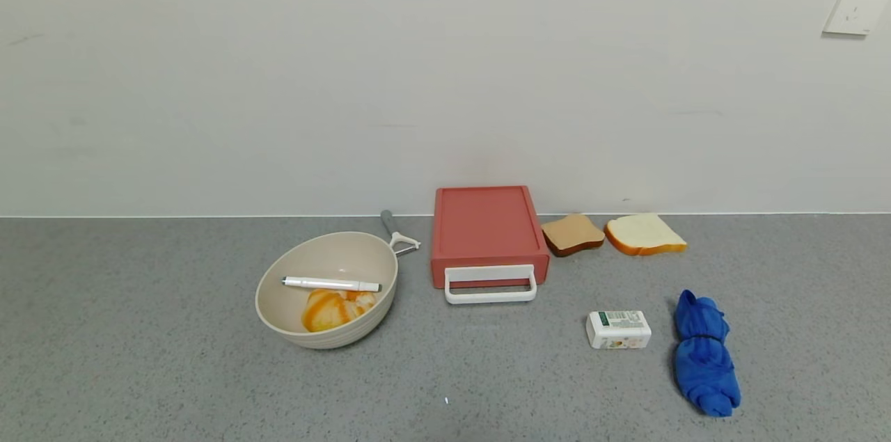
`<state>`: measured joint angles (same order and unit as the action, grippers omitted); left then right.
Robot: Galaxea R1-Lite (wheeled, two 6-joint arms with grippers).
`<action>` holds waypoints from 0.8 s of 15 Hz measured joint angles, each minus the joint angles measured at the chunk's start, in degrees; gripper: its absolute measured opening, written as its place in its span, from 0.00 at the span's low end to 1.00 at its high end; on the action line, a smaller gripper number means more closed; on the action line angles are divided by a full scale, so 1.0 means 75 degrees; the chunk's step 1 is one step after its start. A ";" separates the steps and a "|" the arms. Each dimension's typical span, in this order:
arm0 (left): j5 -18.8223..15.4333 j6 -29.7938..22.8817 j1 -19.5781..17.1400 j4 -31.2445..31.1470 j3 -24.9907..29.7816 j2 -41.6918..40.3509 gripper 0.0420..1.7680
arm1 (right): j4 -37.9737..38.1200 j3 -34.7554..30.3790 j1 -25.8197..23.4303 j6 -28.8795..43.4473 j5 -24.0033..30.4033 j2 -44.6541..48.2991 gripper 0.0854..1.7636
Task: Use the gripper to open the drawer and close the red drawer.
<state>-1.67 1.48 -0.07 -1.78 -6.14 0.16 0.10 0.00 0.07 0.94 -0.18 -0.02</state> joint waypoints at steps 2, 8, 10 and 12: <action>0.0120 0.0002 0.0000 0.0252 0.0416 -0.0008 0.97 | 0.0000 0.0000 0.0000 0.0003 0.0003 0.0000 0.97; 0.0132 -0.0098 0.0000 0.0182 0.0809 -0.0018 0.97 | 0.0000 0.0000 0.0000 0.0000 0.0000 0.0000 0.97; 0.0132 -0.0099 0.0000 0.0182 0.0819 -0.0021 0.97 | 0.0000 0.0000 0.0000 0.0003 0.0000 0.0000 0.97; 0.0124 -0.0114 0.0000 0.0187 0.0819 -0.0021 0.97 | -0.0003 0.0000 0.0000 0.0003 0.0000 0.0000 0.97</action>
<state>-0.74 0.62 -0.07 -0.38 0.00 0.00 0.07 0.00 0.07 0.96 -0.18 -0.02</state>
